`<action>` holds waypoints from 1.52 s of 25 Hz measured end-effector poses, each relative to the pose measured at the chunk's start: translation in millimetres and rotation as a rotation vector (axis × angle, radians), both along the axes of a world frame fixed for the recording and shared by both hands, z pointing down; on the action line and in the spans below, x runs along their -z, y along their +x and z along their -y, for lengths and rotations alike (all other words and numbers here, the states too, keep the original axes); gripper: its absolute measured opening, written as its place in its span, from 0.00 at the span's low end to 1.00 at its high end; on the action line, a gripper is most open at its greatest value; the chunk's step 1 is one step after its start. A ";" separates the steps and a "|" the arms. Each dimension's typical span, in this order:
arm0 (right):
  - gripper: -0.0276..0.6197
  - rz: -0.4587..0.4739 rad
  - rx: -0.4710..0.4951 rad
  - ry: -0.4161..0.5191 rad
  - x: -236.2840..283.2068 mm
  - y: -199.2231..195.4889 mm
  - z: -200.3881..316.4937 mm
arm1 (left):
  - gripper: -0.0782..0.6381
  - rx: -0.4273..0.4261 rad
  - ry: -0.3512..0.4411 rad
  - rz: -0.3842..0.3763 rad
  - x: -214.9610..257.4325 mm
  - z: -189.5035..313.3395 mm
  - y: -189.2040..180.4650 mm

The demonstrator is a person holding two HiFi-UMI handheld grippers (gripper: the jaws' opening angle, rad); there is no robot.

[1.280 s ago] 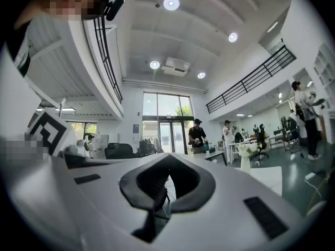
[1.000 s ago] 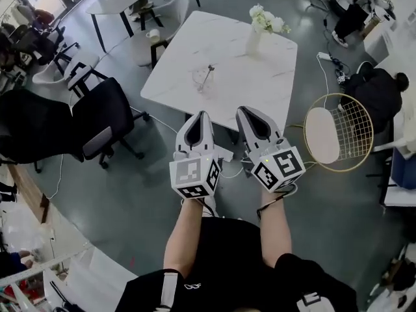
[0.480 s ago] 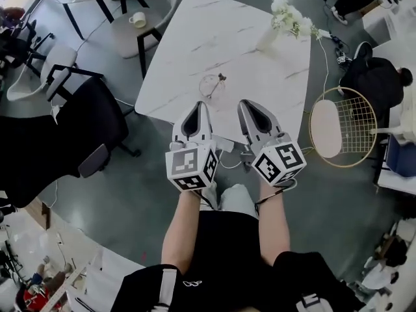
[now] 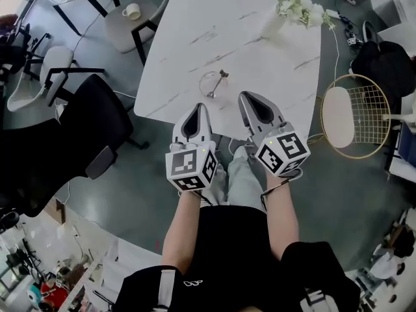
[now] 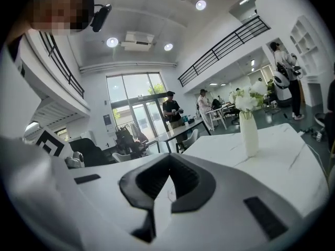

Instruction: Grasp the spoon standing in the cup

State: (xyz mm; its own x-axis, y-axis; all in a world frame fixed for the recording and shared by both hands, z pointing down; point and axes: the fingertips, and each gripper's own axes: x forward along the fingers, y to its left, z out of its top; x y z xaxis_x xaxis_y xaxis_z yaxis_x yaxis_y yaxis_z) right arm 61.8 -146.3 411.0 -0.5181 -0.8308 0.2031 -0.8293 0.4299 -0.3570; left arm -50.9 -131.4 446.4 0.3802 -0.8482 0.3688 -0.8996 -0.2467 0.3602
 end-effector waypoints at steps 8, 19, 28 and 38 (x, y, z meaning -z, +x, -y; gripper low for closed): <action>0.05 -0.108 0.118 0.028 -25.2 -15.5 45.1 | 0.13 0.058 -0.065 0.049 -30.0 -10.8 -15.1; 0.23 -0.247 0.232 -0.096 -97.4 -28.9 85.8 | 0.13 0.107 -0.108 0.046 -47.6 -12.8 -18.4; 0.24 -0.309 0.228 -0.186 -142.0 -27.9 88.3 | 0.13 0.133 -0.120 0.036 -54.1 -12.4 -25.8; 0.14 -0.306 0.268 -0.146 -138.7 -36.8 86.3 | 0.13 0.137 -0.106 0.026 -46.8 -15.8 -34.4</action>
State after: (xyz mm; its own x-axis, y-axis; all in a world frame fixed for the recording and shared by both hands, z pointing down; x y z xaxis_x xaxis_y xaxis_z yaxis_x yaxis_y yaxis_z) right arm 25.0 -232.6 549.7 -0.6094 -0.6262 0.4864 -0.7723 0.6077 -0.1852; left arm -85.4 -115.6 493.2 0.2533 -0.8474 0.4666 -0.9314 -0.0833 0.3543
